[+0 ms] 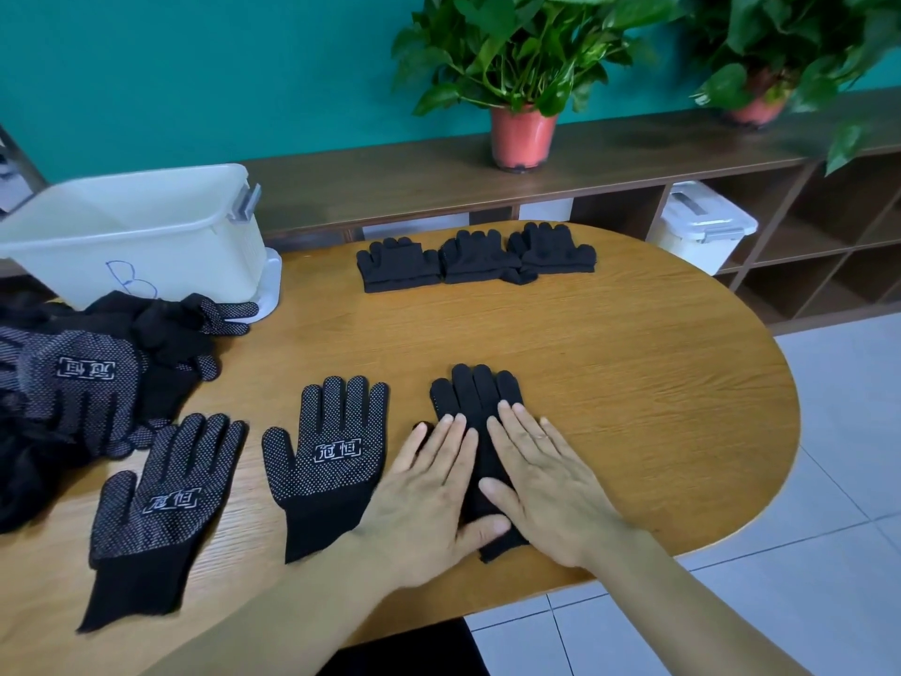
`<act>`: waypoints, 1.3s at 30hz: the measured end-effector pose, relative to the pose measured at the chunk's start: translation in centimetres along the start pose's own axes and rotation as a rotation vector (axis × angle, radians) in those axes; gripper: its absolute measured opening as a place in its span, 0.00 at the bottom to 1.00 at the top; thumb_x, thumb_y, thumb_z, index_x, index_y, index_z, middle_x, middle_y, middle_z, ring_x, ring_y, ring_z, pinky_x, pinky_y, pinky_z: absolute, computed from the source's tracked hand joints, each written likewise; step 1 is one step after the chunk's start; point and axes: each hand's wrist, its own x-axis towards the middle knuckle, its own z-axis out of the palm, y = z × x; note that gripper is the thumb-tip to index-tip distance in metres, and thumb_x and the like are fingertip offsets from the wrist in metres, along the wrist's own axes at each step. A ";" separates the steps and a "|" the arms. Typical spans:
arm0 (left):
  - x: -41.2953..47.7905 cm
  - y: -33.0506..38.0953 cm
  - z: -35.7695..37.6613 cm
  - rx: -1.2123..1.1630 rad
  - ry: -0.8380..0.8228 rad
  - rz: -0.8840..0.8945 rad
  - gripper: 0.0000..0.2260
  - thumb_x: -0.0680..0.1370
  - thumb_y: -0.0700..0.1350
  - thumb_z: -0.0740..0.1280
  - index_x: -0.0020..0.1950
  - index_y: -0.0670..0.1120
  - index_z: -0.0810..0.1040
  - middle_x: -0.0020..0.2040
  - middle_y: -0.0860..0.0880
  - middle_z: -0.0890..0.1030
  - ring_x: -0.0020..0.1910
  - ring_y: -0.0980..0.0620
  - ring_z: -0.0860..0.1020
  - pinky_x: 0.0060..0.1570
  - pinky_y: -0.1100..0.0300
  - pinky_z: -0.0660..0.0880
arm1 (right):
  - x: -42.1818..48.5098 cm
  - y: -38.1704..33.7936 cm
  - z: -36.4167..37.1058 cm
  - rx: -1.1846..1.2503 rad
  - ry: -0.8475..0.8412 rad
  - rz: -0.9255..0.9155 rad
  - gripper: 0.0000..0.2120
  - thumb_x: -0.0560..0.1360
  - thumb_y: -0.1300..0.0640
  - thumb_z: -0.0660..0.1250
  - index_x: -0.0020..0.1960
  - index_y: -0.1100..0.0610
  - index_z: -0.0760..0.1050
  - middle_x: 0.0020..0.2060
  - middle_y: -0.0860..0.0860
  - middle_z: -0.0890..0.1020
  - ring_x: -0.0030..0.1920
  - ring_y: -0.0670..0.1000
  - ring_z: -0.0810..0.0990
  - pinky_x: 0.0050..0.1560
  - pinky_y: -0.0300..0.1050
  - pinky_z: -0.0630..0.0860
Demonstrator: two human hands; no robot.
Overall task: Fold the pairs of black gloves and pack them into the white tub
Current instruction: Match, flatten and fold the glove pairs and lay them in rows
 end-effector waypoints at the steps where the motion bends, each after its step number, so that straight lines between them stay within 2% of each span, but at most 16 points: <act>1: -0.1 0.0 0.0 0.024 -0.019 -0.003 0.50 0.65 0.75 0.23 0.77 0.44 0.31 0.78 0.45 0.30 0.76 0.50 0.27 0.75 0.49 0.30 | 0.0 0.2 0.1 -0.023 -0.026 -0.009 0.37 0.75 0.34 0.28 0.78 0.52 0.32 0.77 0.48 0.32 0.75 0.45 0.27 0.74 0.44 0.28; 4: -0.2 -0.4 -0.1 0.030 -0.046 -0.007 0.52 0.65 0.77 0.26 0.78 0.43 0.31 0.78 0.44 0.30 0.75 0.49 0.26 0.76 0.48 0.31 | 0.1 0.4 -0.4 -0.068 -0.072 -0.023 0.35 0.75 0.34 0.30 0.78 0.50 0.31 0.76 0.48 0.30 0.74 0.45 0.26 0.73 0.46 0.28; 8: 1.2 -1.1 -1.4 -0.064 -0.042 -0.048 0.52 0.68 0.79 0.40 0.78 0.42 0.31 0.78 0.45 0.29 0.75 0.52 0.26 0.75 0.49 0.29 | 1.1 0.7 -1.8 0.010 -0.031 0.024 0.32 0.80 0.38 0.35 0.79 0.51 0.33 0.77 0.46 0.33 0.74 0.42 0.28 0.75 0.44 0.30; 10: 2.7 -1.3 -1.9 -0.084 -0.042 -0.061 0.56 0.67 0.80 0.45 0.77 0.42 0.30 0.77 0.45 0.28 0.75 0.52 0.25 0.75 0.49 0.29 | 2.6 1.1 -2.2 -0.007 0.007 0.038 0.32 0.81 0.39 0.36 0.79 0.53 0.34 0.78 0.47 0.35 0.76 0.44 0.29 0.76 0.44 0.31; 13: 4.4 -1.6 -1.7 -0.063 -0.085 -0.076 0.61 0.64 0.83 0.51 0.77 0.42 0.29 0.77 0.46 0.28 0.74 0.53 0.25 0.75 0.48 0.30 | 4.6 1.1 -2.0 -0.046 -0.039 0.015 0.32 0.81 0.38 0.37 0.79 0.53 0.35 0.78 0.48 0.35 0.76 0.44 0.30 0.77 0.46 0.33; 16: 4.8 -1.9 -1.2 -0.025 -0.092 -0.085 0.63 0.62 0.84 0.50 0.77 0.42 0.29 0.77 0.46 0.28 0.74 0.52 0.24 0.75 0.48 0.30 | 5.3 1.7 -1.4 -0.065 -0.092 0.009 0.34 0.80 0.36 0.36 0.78 0.52 0.32 0.77 0.46 0.33 0.75 0.44 0.29 0.77 0.47 0.34; 21: 4.5 -2.6 -1.3 0.046 -0.076 -0.092 0.63 0.59 0.85 0.45 0.78 0.42 0.31 0.78 0.43 0.30 0.75 0.49 0.25 0.75 0.46 0.30 | 5.5 2.9 -1.2 -0.125 -0.081 0.020 0.36 0.77 0.34 0.28 0.78 0.52 0.31 0.77 0.48 0.32 0.75 0.45 0.29 0.77 0.47 0.33; 25: 3.1 -3.5 -1.6 0.052 -0.026 -0.143 0.63 0.57 0.85 0.37 0.78 0.42 0.31 0.79 0.41 0.32 0.76 0.47 0.28 0.74 0.45 0.29 | 4.3 3.2 -2.2 -0.119 -0.074 0.070 0.35 0.78 0.36 0.32 0.78 0.53 0.31 0.77 0.48 0.32 0.76 0.45 0.29 0.77 0.47 0.33; 28: 1.2 -2.8 -1.5 0.017 0.053 -0.101 0.61 0.60 0.83 0.32 0.78 0.41 0.32 0.78 0.44 0.32 0.76 0.49 0.28 0.74 0.44 0.29 | 2.4 1.8 -2.9 -0.040 -0.036 -0.009 0.34 0.79 0.35 0.35 0.78 0.53 0.31 0.76 0.46 0.30 0.75 0.43 0.28 0.77 0.46 0.32; 30: 0.0 -1.8 -0.3 0.019 0.079 -0.019 0.57 0.66 0.82 0.35 0.80 0.39 0.39 0.80 0.43 0.39 0.79 0.48 0.35 0.75 0.44 0.32 | 1.3 0.7 -2.2 -0.029 -0.066 -0.077 0.35 0.80 0.34 0.36 0.78 0.52 0.30 0.75 0.46 0.29 0.74 0.42 0.27 0.76 0.46 0.32; 32: -0.7 -1.3 0.2 0.015 0.095 -0.010 0.55 0.70 0.81 0.38 0.80 0.38 0.48 0.81 0.41 0.49 0.80 0.46 0.43 0.75 0.42 0.37 | 0.7 0.5 -1.2 -0.059 -0.101 -0.096 0.38 0.76 0.31 0.31 0.78 0.52 0.29 0.76 0.46 0.29 0.74 0.42 0.26 0.76 0.47 0.32; 35: -0.8 -1.7 0.3 0.070 0.044 -0.037 0.59 0.61 0.82 0.30 0.79 0.41 0.35 0.79 0.46 0.34 0.78 0.50 0.31 0.74 0.43 0.29 | 0.5 2.0 -0.9 -0.098 -0.099 -0.043 0.42 0.70 0.31 0.24 0.77 0.52 0.29 0.76 0.46 0.30 0.74 0.43 0.26 0.76 0.49 0.32; 37: -1.0 -2.2 -0.3 0.046 0.047 0.011 0.59 0.62 0.83 0.35 0.80 0.42 0.35 0.80 0.47 0.34 0.77 0.52 0.30 0.73 0.43 0.27 | 0.4 2.9 -1.2 -0.089 -0.083 0.000 0.43 0.69 0.31 0.23 0.78 0.53 0.30 0.77 0.47 0.31 0.75 0.44 0.28 0.77 0.50 0.32; 39: -1.2 -2.5 -0.5 -0.083 0.183 0.100 0.54 0.67 0.82 0.47 0.82 0.46 0.50 0.82 0.48 0.48 0.80 0.53 0.41 0.75 0.46 0.31 | 0.0 3.3 -1.5 -0.056 -0.050 0.023 0.43 0.70 0.32 0.23 0.79 0.53 0.33 0.78 0.46 0.35 0.76 0.44 0.30 0.77 0.48 0.32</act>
